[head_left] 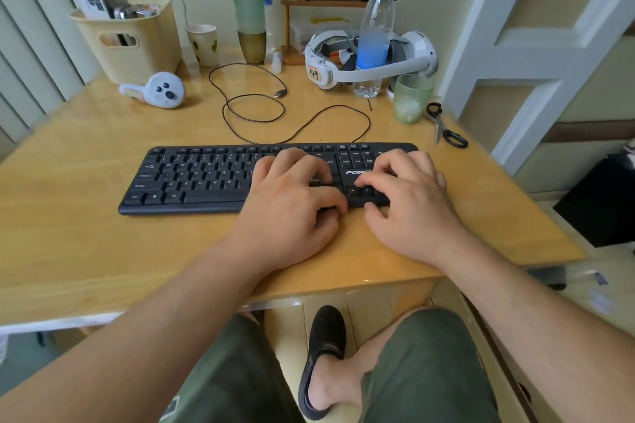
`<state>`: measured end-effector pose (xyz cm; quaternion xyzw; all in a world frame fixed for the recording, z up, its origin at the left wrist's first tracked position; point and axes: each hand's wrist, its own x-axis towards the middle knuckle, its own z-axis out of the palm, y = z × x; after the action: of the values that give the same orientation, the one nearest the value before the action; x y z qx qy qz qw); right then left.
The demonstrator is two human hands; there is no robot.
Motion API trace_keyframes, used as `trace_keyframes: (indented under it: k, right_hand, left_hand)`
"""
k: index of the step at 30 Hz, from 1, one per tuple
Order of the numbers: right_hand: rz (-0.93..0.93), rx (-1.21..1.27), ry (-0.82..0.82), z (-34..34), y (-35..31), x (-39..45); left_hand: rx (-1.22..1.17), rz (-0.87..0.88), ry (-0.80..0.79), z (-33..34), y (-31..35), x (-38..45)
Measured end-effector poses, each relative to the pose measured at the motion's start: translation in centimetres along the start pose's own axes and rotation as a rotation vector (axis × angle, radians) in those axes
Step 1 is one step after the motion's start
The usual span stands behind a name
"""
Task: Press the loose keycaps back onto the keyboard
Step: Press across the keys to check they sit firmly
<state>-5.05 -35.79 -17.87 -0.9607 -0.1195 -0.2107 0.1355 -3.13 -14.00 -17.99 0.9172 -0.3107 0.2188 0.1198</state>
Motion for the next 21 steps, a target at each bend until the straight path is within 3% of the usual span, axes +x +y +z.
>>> trace_keyframes:
  k: [13, 21]
  right_hand:
    - [0.091, -0.166, -0.326, -2.7, -2.5, 4.2]
    - [0.015, -0.166, -0.236, -2.5, -2.5, 2.7]
  left_hand:
    - [-0.098, -0.07, 0.009, 0.2, -0.2, 0.1]
    - [-0.107, -0.108, 0.019, 0.3, -0.4, 0.1]
